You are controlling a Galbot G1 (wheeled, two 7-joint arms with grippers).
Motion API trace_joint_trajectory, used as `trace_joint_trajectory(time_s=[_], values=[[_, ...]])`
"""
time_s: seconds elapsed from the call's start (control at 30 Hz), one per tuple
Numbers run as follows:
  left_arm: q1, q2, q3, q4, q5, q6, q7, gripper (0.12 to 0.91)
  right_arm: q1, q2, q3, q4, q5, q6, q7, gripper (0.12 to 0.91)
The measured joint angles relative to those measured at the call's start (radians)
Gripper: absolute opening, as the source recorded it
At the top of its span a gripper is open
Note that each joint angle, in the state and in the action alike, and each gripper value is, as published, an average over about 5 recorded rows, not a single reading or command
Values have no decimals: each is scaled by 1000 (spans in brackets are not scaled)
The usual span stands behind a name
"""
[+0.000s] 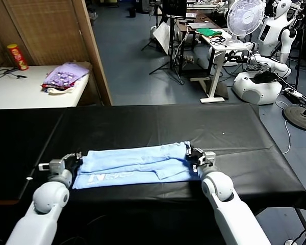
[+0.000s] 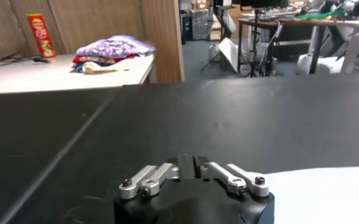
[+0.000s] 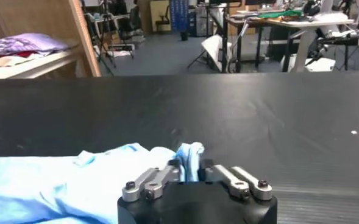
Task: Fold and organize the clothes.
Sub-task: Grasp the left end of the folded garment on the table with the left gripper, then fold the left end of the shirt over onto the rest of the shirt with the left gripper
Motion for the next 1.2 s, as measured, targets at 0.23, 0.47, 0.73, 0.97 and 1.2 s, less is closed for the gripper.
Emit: trace_joint_trajectory(time_s=[0.23,0.47,0.73,0.97,1.2], values=[[97,-24,-61,-129,-188,62,-27,743,-63,-32,54,153,48,-29,4,792],[178,-76,-83,-184,-217,61,-24,797,-90,-34,75,213,57,-30,3,798],[200,-138,-60,-164,-122,32,4,526,-101,-37,75,243,57,-28,-2,798],[199,-164,-63,-143,-148,29,3,195,-115,-40,79,250,55,-25,-11,798],[201,-151,-75,-127,-58,1,39,153,-121,-31,80,264,53,-26,-5,798]])
